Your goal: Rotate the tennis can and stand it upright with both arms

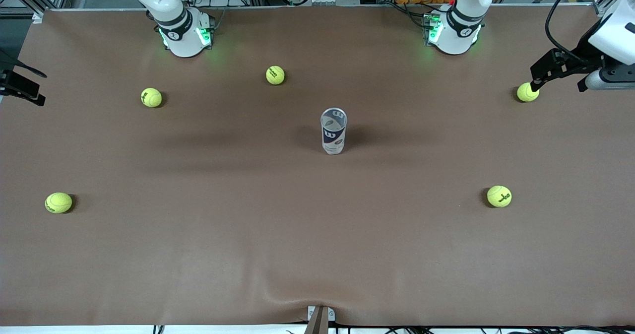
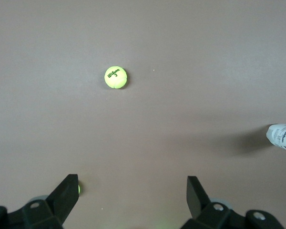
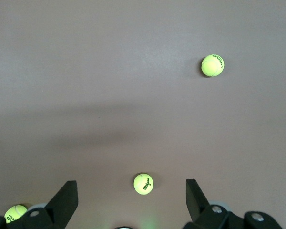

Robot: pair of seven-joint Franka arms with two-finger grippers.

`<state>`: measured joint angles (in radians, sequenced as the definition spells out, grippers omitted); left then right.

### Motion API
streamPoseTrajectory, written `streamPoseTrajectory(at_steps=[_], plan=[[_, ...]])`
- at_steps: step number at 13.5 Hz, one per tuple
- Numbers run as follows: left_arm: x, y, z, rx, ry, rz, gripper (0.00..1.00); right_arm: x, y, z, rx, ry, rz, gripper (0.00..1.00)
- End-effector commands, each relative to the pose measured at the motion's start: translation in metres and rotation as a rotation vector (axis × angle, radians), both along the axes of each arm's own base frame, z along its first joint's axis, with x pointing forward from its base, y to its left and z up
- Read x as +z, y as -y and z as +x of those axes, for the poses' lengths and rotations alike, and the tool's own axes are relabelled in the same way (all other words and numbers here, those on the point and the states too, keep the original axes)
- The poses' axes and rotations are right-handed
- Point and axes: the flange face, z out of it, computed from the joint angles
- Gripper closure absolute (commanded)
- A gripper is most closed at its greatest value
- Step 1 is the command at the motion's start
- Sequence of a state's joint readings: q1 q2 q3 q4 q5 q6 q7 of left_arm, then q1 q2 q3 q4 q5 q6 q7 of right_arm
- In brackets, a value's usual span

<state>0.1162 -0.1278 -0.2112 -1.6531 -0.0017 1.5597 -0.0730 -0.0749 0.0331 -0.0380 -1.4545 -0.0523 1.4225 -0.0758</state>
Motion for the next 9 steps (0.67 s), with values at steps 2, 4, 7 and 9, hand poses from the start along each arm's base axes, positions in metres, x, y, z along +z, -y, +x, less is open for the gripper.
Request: streamPoseTrajectory(at_steps=[2,4,7,9], plan=[[0.006,-0.008,0.013,-0.005,-0.001,-0.010,0.00,0.002,0.002,-0.001,0.002,0.003,0.007,0.00],[-0.002,-0.010,0.024,-0.049,-0.013,0.027,0.00,0.002,0.002,-0.001,0.002,0.003,0.007,0.00],[-0.003,-0.035,0.029,0.002,-0.023,0.007,0.00,0.002,0.003,-0.001,0.001,0.003,0.007,0.00],[-0.015,-0.022,0.029,-0.019,-0.086,0.009,0.00,0.002,0.003,-0.001,0.001,0.001,0.007,0.00]])
